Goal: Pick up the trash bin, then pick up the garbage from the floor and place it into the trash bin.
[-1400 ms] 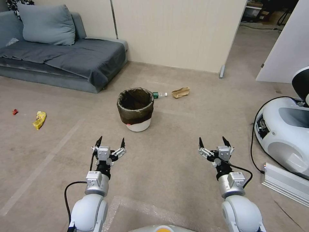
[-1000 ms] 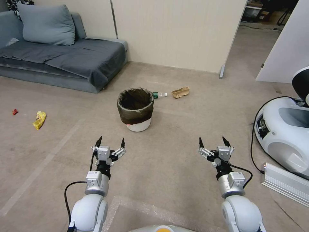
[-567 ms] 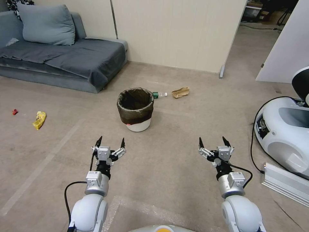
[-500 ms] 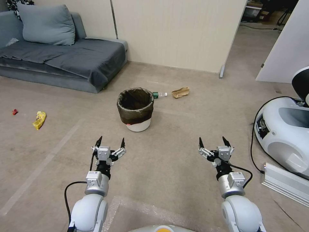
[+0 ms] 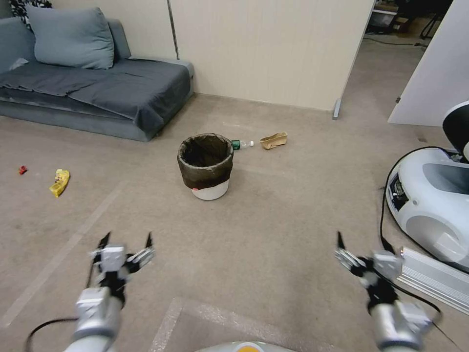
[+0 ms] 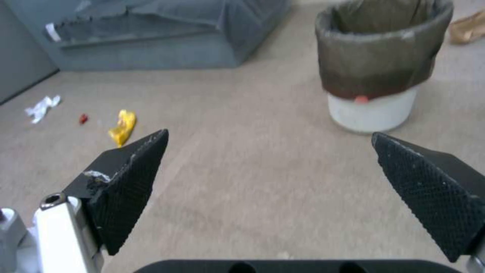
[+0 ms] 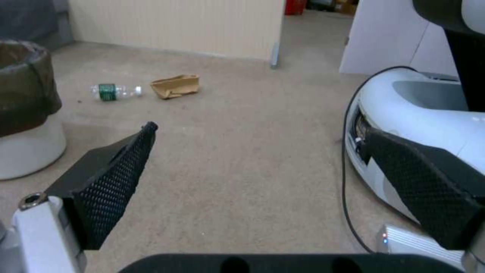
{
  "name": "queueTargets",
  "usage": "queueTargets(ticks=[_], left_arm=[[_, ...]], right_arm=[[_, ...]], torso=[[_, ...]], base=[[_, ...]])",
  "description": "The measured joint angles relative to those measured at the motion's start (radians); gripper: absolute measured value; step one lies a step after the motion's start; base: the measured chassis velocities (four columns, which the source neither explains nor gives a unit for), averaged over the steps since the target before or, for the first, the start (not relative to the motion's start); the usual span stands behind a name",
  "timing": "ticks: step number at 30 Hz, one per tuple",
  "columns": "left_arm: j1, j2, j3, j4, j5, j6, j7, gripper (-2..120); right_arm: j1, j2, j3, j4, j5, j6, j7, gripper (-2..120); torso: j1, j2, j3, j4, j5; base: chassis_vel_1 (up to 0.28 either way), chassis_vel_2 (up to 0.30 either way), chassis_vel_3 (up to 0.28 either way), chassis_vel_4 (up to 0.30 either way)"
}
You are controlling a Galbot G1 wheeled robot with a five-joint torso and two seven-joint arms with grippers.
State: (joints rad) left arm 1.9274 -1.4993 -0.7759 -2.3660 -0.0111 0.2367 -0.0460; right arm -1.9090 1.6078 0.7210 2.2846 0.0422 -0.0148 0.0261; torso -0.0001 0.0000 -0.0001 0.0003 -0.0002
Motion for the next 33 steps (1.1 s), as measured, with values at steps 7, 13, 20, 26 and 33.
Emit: queueTargets(ticks=[7, 13, 20, 26, 33], left_arm=[[0.001, -0.001, 0.0, 0.007, 0.008, -0.01, 0.004, 100], [-0.005, -0.004, 0.009, 0.018, 0.012, -0.02, 0.006, 100], [-0.009, -0.006, 0.015, 0.021, 0.01, -0.032, 0.004, 100], [-0.016, -0.006, 0.026, 0.021, 0.009, -0.042, -0.006, 100], [-0.02, -0.006, 0.042, 0.022, 0.009, -0.053, -0.016, 100]], right_arm=[[-0.001, 0.0, -0.003, 0.001, 0.005, -0.009, 0.0, 100], [-0.002, 0.003, -0.01, -0.003, 0.0, -0.008, -0.015, 100], [-0.002, 0.002, -0.014, -0.001, -0.009, -0.023, -0.024, 100], [0.0, 0.002, -0.017, 0.0, -0.015, -0.03, -0.025, 100], [0.0, 0.001, -0.018, 0.0, -0.016, -0.031, -0.025, 100]], torso=[[0.0, 0.0, 0.0, -0.0003, 0.0002], [0.0, 0.0, 0.0, -0.0004, 0.0002], [0.0, 0.0, 0.0, -0.0003, 0.0003], [0.0, 0.0, 0.0, -0.0003, 0.0002], [0.0, 0.0, 0.0, -0.0003, 0.0002]], base=[[0.0, 0.0, 0.0, 0.0], [0.0, 0.0, 0.0, 0.0], [0.0, 0.0, 0.0, 0.0], [0.0, 0.0, 0.0, 0.0], [0.0, 0.0, 0.0, 0.0]])
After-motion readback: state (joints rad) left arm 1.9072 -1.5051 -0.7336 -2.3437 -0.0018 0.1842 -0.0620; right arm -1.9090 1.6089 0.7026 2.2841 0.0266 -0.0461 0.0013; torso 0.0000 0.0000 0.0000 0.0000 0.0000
